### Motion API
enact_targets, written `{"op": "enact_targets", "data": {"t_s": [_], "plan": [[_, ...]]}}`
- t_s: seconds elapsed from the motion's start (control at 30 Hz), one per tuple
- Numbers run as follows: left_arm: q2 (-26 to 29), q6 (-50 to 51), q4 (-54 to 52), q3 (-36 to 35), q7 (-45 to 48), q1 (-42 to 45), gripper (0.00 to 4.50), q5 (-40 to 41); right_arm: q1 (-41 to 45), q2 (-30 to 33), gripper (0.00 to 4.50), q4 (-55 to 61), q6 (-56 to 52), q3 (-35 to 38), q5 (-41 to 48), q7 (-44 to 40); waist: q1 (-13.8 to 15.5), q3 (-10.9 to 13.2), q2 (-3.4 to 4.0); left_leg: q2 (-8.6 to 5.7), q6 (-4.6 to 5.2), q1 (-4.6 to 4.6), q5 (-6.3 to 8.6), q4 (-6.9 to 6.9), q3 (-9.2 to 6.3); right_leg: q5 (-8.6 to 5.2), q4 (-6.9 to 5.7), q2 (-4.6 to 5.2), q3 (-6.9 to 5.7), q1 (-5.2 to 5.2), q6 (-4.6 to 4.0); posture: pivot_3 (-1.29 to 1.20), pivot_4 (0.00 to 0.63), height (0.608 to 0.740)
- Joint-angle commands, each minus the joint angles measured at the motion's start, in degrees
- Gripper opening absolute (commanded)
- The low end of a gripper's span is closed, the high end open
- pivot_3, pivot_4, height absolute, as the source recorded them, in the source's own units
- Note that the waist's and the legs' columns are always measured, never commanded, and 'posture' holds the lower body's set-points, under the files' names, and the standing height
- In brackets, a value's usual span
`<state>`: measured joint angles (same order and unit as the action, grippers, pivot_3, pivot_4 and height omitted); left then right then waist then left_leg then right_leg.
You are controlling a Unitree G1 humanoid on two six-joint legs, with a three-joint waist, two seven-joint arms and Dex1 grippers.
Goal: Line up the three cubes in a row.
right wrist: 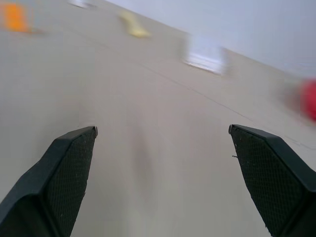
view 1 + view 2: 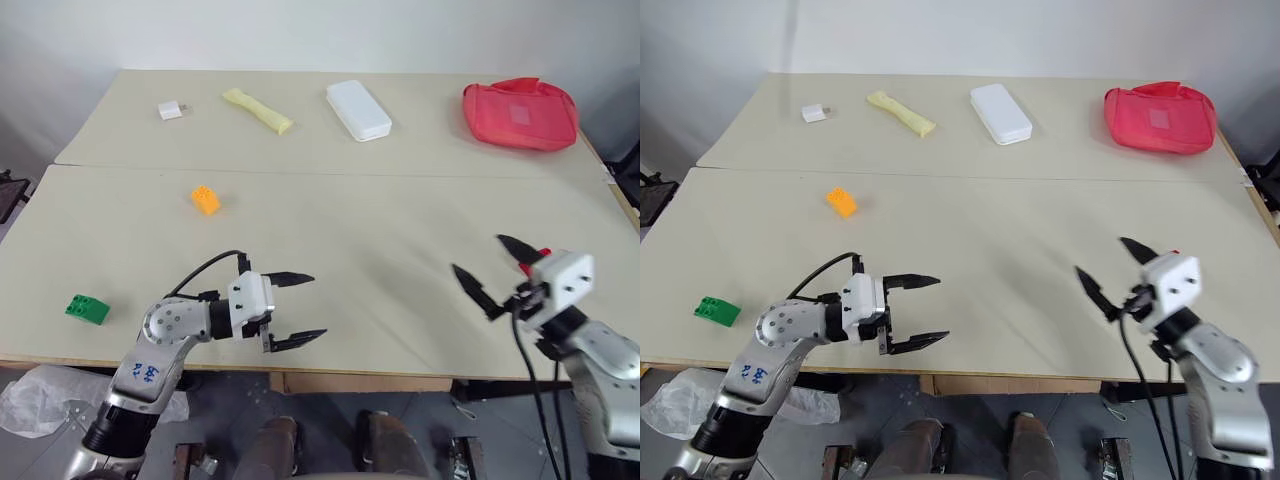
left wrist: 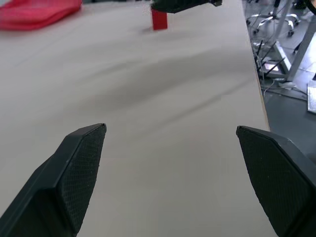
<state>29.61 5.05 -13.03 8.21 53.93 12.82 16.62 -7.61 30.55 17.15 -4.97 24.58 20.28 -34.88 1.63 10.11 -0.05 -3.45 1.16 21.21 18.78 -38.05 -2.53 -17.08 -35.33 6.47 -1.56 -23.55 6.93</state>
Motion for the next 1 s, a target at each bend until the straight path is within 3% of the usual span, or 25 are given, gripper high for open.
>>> {"op": "enact_targets", "data": {"t_s": [0.03,0.27,0.4,0.47,0.77,1.0], "plan": [[-2.0,-0.6,2.0,2.3,1.5,2.4,4.48,0.4,-5.7,-0.8,4.50,-2.8,2.4,11.8,-0.4,5.4,0.0,0.0,0.00,-0.01,0.01,0.00,0.00,0.00,0.01,0.00,-0.01,-0.02,0.00,0.00,0.00,0.00,0.150,0.740],[-4.4,-0.1,4.6,4.0,2.5,5.8,4.48,0.3,-10.6,0.0,4.50,-11.6,6.0,15.4,-1.9,6.3,-1.0,0.0,0.02,0.13,0.02,-0.17,0.00,0.04,0.35,0.00,-0.09,-0.11,0.28,0.00,0.01,0.00,0.150,0.740],[-4.6,0.6,4.2,2.6,2.8,7.8,4.48,1.3,3.7,9.4,4.50,-14.7,-9.8,10.0,1.8,5.0,-2.5,0.0,0.15,0.14,0.16,-0.37,-0.01,-0.04,0.84,0.06,-0.20,-0.08,0.53,0.02,0.10,0.00,0.150,0.740],[-4.5,1.2,3.7,1.9,2.8,7.3,4.48,1.9,7.4,11.6,4.50,-16.3,-12.5,8.1,2.0,3.6,-2.4,-0.1,0.23,0.12,0.30,-0.58,-0.02,0.00,1.02,0.11,-0.22,-0.02,0.54,0.11,0.17,0.00,0.150,0.740],[-4.1,2.8,-0.2,-1.2,-2.2,3.2,4.48,1.6,25.5,17.5,4.50,-33.3,-14.3,-4.6,-4.1,-1.3,-0.9,0.0,0.16,0.18,0.24,-0.05,0.11,-0.17,0.68,0.11,-0.18,-0.07,0.47,-0.12,0.15,0.00,0.150,0.740],[-3.5,3.6,-2.5,-1.4,-4.1,1.4,4.48,1.1,28.6,16.9,4.50,-37.5,-14.8,-8.1,-6.2,-2.2,-0.2,0.0,0.16,0.12,0.28,0.02,0.11,-0.18,0.63,0.13,0.11,-0.02,0.38,-0.11,0.18,0.00,0.150,0.740]]}}
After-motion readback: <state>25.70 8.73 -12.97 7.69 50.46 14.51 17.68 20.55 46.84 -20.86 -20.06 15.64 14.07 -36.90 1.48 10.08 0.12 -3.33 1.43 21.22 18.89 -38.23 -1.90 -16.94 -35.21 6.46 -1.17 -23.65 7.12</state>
